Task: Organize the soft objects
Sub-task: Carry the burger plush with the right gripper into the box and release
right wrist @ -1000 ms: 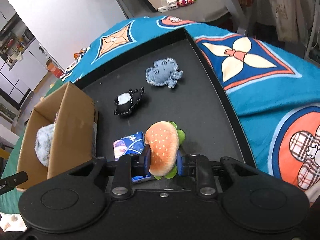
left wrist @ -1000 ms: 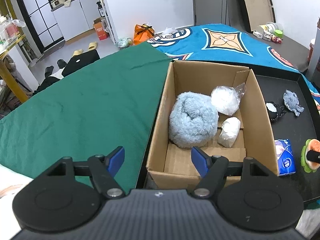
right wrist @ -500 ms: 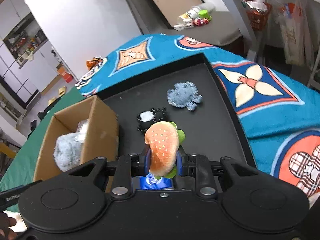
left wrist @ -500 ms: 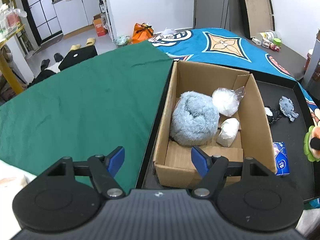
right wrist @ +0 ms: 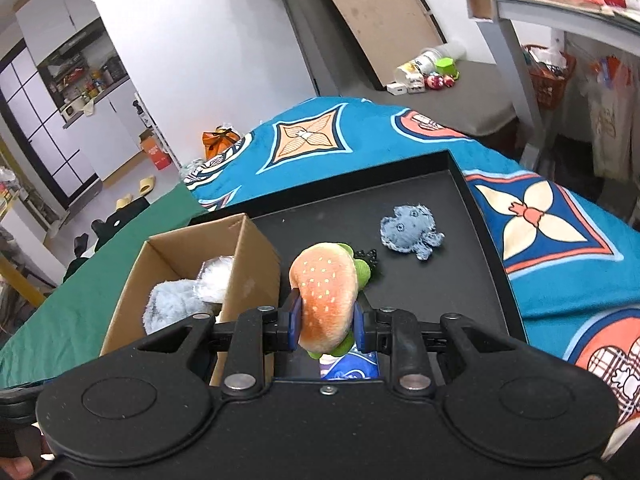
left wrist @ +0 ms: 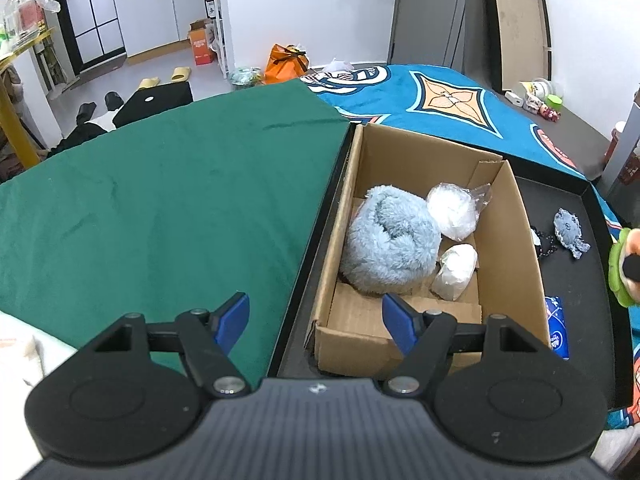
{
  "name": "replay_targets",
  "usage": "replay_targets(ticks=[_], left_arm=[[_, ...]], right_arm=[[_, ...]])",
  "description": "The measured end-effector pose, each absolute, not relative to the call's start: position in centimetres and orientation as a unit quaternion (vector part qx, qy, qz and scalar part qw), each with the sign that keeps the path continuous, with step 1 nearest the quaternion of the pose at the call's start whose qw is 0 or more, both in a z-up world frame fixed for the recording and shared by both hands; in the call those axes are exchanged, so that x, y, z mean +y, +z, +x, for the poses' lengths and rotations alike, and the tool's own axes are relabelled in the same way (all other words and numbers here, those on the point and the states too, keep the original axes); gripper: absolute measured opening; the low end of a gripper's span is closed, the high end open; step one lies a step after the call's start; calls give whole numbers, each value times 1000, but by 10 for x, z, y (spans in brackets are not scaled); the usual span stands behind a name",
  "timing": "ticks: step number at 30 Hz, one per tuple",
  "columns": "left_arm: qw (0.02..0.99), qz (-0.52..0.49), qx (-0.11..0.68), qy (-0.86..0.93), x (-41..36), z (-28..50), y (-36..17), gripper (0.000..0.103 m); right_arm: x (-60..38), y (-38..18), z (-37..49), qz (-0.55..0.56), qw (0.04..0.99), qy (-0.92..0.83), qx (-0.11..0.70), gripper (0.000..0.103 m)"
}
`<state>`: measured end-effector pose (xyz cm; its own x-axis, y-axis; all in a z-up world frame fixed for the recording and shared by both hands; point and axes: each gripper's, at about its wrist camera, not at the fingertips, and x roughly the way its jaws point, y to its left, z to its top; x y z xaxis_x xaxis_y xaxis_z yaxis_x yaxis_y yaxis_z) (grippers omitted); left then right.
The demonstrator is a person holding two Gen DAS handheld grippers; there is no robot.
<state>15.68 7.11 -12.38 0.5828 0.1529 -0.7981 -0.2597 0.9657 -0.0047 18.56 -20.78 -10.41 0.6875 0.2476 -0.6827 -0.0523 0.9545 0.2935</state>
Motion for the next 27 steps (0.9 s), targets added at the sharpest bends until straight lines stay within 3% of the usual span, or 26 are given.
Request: replay_targets(ticks=[8, 27], left_arm=[[890, -73, 438, 104, 75, 158, -128, 68], [887, -124, 438, 79, 90, 158, -137, 21]], right_arm=[[-186, -96, 187, 105, 914, 99, 378, 25], [-108, -87, 195, 68, 903, 171, 389, 25]])
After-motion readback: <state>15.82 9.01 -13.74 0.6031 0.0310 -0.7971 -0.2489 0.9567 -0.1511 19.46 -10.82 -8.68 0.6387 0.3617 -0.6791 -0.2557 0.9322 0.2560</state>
